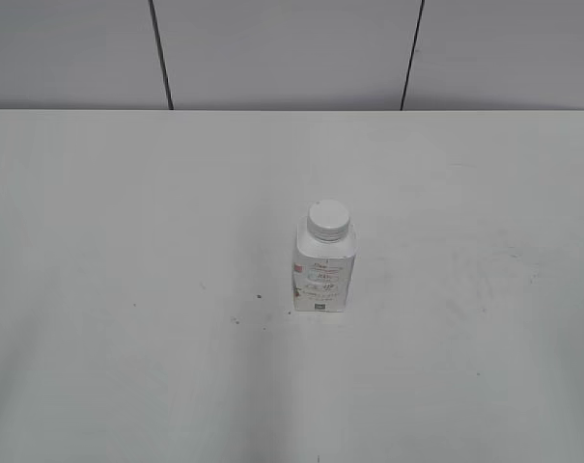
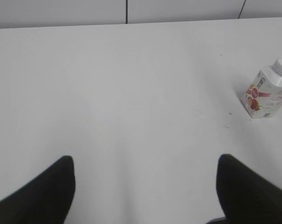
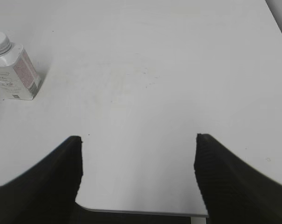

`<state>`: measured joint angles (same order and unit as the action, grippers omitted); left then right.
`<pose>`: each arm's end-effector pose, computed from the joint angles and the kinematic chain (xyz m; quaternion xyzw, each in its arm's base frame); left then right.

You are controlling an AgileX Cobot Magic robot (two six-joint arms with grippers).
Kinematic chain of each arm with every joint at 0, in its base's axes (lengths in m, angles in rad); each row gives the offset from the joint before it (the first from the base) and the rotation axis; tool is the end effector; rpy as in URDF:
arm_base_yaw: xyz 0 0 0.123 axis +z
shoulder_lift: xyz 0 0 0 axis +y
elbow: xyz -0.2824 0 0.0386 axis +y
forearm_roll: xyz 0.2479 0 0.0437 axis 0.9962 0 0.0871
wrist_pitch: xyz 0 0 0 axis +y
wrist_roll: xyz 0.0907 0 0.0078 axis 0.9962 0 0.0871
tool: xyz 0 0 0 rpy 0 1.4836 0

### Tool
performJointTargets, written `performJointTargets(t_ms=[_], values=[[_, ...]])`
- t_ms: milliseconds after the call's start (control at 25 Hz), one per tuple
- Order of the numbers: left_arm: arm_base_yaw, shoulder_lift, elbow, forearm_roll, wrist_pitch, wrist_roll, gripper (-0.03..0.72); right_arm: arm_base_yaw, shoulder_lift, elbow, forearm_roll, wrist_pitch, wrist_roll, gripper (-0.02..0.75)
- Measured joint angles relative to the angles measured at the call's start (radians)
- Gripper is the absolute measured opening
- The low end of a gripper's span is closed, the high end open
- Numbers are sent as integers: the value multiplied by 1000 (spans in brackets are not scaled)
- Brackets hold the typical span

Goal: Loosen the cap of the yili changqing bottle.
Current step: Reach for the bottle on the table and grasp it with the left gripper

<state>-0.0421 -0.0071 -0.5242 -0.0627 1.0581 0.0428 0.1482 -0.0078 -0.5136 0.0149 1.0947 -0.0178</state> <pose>-0.0090 -0.0046 0.2841 0.0375 0.8430 -0.0311 0.5357 -0.0092 -0.0001 0.2781 -0.0715 0.8535 0.0410 0.5146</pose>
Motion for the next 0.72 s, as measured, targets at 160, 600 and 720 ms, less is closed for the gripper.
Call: performJointTargets(t_ms=[160,600,720], values=[[0,0,0,2,0,0,565,0,0,0,0,0,0,586],[0,0,-28,8,-94,0,565,0,0,0,0,0,0,586],[0,0,-31,40,-202,0,565,0,0,0,0,0,0,586]])
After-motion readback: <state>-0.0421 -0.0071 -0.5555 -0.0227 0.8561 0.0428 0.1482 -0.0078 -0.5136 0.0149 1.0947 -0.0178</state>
